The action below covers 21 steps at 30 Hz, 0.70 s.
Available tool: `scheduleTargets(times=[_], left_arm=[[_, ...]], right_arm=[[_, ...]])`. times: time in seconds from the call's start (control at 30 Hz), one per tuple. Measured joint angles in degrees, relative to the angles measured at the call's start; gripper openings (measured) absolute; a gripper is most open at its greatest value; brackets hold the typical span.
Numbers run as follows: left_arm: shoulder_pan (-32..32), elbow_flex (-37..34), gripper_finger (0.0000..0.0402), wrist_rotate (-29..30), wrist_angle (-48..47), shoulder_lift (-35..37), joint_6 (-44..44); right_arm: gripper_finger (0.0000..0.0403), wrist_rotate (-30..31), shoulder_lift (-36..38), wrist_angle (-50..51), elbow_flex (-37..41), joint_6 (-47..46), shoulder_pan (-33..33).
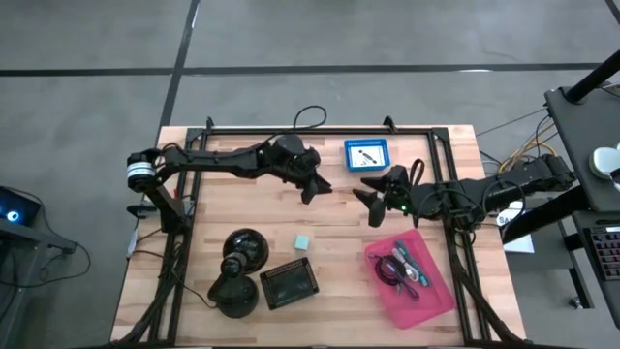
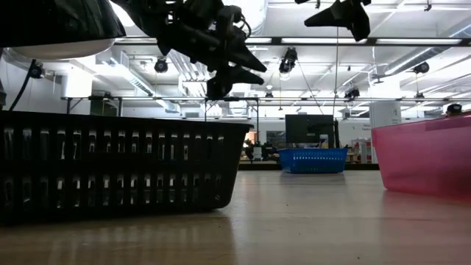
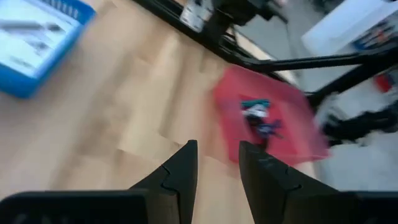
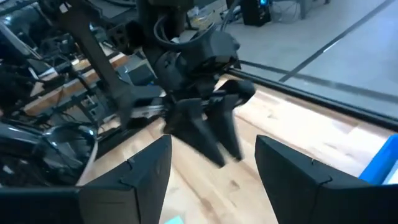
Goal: Pick and place items into bin
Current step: Put the white charger adapter into the black bin
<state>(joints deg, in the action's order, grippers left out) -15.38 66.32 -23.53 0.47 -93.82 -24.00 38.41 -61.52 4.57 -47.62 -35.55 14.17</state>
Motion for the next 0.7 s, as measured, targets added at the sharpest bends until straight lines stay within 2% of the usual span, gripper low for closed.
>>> scheduleTargets(times=[0.1, 0.27, 0.43, 0.7], left_arm=[[0.1, 0.0, 0.01, -0.6, 0.3, 0.0, -4.0], [0.0, 0.0, 0.01, -0.6, 0.6, 0.0, -4.3], [0.4, 0.1, 0.0103, 0.0, 0.5, 0.0, -9.1], [2.8, 0.4, 0.017, 4.7, -0.1, 0.0, -21.8]], right_arm=[[0.0216, 0.6, 0.0, 0.1, 0.0, 2.3, 0.0], [0.0216, 0.7, 0.4, 1.9, 0.0, 7.0, -0.3], [0.0215, 0.8, 3.1, 8.0, -0.6, 8.6, -1.9], [0.0215, 0.6, 10.9, 21.7, -1.9, 8.6, -3.9]])
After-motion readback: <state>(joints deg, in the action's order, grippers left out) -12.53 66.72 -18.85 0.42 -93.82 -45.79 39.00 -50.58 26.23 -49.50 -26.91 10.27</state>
